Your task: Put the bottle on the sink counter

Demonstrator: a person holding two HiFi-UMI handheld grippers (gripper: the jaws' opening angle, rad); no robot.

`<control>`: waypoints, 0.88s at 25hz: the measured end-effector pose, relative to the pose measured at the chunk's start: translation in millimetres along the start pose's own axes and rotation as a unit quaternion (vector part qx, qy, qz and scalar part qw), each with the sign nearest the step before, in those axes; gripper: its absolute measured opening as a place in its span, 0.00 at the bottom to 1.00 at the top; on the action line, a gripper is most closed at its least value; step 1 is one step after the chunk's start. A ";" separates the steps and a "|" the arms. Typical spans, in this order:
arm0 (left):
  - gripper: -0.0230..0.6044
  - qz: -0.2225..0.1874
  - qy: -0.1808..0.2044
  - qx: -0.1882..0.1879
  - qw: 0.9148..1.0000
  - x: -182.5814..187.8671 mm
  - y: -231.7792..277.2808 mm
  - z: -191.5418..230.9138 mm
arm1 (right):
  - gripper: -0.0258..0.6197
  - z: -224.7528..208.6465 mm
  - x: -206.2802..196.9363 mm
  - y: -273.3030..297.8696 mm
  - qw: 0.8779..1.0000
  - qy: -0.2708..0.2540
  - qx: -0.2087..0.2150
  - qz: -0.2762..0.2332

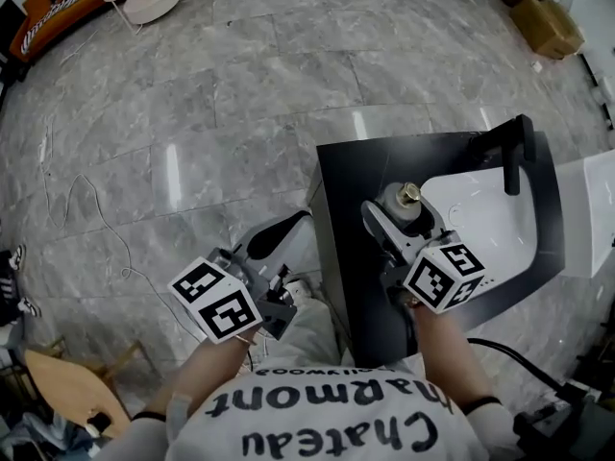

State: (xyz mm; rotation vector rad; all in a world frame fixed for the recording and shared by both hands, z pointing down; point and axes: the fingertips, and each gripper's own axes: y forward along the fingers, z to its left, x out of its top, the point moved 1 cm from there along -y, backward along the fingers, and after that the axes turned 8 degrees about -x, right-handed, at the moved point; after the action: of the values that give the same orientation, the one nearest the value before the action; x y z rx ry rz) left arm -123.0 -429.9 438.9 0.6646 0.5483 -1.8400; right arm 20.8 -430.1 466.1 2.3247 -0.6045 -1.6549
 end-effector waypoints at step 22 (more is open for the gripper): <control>0.06 0.036 -0.044 0.014 0.998 -20.4 24.2 47.1 | 0.57 -40.3 -16.6 60.8 0.996 -0.046 -0.070 0.045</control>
State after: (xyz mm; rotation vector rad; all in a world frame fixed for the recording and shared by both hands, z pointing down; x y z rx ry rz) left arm -103.2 -454.6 485.9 0.6112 0.4355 -1.8040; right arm 41.8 -478.9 518.6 2.1038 -0.5814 -1.7118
